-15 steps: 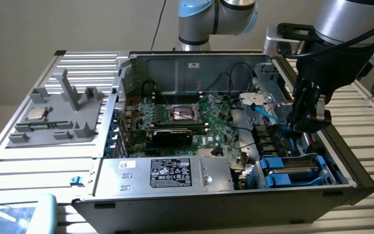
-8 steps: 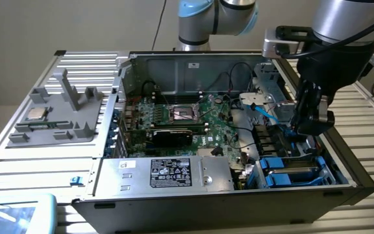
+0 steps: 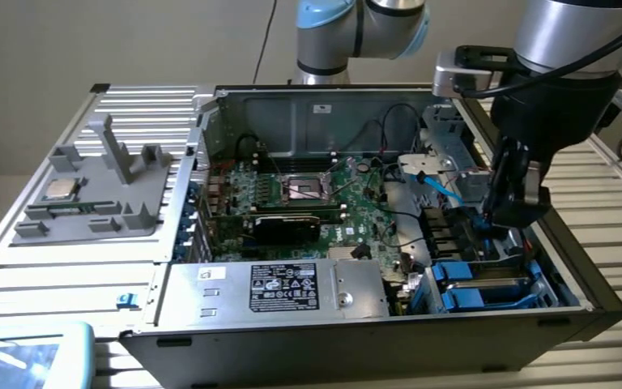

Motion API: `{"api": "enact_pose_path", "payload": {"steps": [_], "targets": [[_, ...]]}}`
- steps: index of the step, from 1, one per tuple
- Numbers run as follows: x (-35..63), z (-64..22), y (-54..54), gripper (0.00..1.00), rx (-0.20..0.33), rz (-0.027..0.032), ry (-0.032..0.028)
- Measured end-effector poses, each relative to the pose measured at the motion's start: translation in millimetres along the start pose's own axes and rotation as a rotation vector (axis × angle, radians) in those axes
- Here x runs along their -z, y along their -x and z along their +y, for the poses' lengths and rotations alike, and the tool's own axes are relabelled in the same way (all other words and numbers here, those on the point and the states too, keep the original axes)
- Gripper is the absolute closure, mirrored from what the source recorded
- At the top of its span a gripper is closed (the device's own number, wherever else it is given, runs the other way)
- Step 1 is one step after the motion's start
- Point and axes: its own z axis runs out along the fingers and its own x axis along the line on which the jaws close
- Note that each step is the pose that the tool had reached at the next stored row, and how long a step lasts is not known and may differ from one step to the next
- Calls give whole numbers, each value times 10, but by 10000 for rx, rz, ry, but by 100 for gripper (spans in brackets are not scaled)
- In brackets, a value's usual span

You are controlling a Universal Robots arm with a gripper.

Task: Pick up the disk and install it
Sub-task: 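Insert the first disk wire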

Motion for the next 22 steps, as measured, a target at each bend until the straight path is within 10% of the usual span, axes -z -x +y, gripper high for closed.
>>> {"api": "enact_pose_path", "payload": {"steps": [22], "targets": [[-51, 19, 31, 65, -235, 19, -23]]}}
